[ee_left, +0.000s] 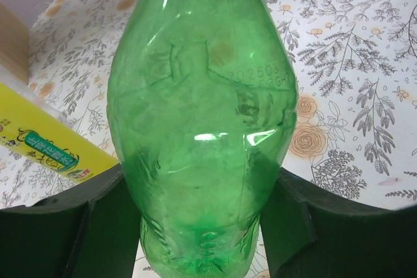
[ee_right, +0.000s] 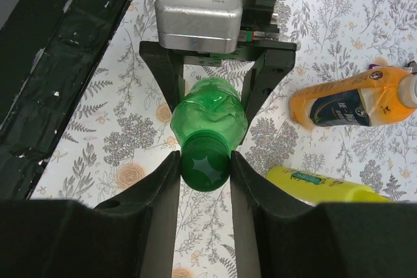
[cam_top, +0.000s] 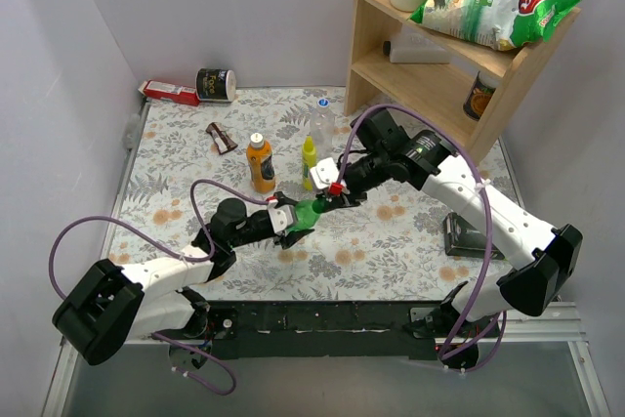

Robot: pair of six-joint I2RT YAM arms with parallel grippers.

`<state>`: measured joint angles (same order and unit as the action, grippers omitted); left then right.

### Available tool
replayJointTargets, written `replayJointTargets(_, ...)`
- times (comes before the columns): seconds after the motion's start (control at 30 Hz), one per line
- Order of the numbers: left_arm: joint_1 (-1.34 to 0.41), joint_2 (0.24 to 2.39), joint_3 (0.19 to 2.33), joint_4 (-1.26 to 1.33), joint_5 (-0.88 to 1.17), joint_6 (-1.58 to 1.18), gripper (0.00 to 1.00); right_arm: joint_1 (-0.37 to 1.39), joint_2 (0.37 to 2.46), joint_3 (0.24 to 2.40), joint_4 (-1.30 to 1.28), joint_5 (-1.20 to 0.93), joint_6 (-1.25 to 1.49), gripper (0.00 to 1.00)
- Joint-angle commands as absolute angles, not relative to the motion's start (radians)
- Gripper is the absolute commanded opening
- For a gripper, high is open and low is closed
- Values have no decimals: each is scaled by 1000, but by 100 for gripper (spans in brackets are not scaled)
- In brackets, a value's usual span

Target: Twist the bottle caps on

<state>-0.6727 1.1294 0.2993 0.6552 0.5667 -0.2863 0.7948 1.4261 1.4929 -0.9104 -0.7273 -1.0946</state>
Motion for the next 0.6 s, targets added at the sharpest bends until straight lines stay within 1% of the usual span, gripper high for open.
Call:
replayJointTargets(0.0,-680,1069,287,836,525,-349,0,785,1447,1529,-851,-695,-971,24)
replayJointTargets(0.07,-681,1068,279,841,515,-365,0,785,1447,1526,-806,-690,-915,23)
replayJointTargets(0.4,-681,1039,253,859,451,-420,0,778,1439,1526,-769,-643,-845,24)
replayJointTargets(0.57,-681,1042,258,867,446,-419,0,773,1465,1557,-799,-653,-812,24)
